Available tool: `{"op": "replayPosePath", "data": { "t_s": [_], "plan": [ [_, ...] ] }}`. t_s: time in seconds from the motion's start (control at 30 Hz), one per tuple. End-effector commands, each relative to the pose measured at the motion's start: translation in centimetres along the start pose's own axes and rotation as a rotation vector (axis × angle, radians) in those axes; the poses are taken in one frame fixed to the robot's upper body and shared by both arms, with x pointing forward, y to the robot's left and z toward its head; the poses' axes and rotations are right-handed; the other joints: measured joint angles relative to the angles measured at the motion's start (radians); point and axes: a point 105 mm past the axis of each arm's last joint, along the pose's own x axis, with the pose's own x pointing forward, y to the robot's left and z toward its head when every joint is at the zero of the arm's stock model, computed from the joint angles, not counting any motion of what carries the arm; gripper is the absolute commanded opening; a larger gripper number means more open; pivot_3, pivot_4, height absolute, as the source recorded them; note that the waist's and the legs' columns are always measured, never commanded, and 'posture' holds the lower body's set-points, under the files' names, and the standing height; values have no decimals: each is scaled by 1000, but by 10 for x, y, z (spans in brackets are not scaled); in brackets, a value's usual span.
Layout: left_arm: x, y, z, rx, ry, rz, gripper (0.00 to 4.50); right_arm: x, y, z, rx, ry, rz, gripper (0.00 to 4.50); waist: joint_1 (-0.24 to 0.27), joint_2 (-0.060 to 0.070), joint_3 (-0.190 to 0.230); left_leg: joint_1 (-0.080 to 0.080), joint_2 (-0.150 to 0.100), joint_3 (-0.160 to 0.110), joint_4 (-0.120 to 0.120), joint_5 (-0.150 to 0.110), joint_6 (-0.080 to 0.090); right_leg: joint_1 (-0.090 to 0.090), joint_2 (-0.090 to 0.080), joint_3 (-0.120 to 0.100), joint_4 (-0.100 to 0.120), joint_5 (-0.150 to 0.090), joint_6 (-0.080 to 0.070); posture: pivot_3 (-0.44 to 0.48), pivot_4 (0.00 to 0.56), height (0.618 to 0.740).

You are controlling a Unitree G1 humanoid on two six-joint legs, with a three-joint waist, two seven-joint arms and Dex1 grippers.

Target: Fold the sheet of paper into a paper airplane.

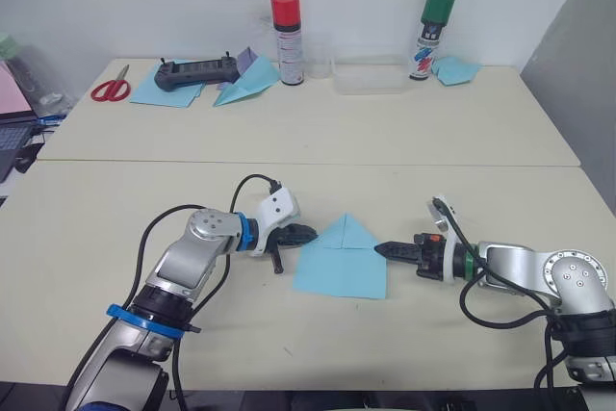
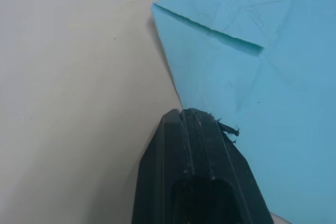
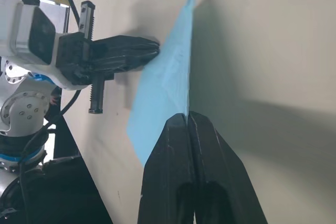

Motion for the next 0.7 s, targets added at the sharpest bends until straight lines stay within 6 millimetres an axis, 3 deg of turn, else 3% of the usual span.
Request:
{"op": "replayPosePath", "data": {
  "t_s": [0.03, 0.27, 0.7],
  "plan": [
    [12, -16, -21, -66, 65, -61, 0, 7, 18, 7, -75, 19, 67, 16, 1, 0, 0, 0, 0, 0, 0, 0, 0, 0, 0, 0, 0, 0, 0, 0, 150, 740],
    [14, -17, -24, -65, 73, -65, 0, 22, 34, 13, -107, 36, 122, 16, 13, 0, 0, -1, 0, 0, 0, 0, 0, 0, 0, 0, 0, 0, 0, 0, 150, 740],
    [20, -22, -16, -46, 44, -99, 0, 39, 39, 12, -108, 45, 140, 16, 14, 0, 0, 0, 0, 0, 0, 0, 0, 0, 0, -1, 0, 0, 0, 0, 150, 740]
  ]
}}
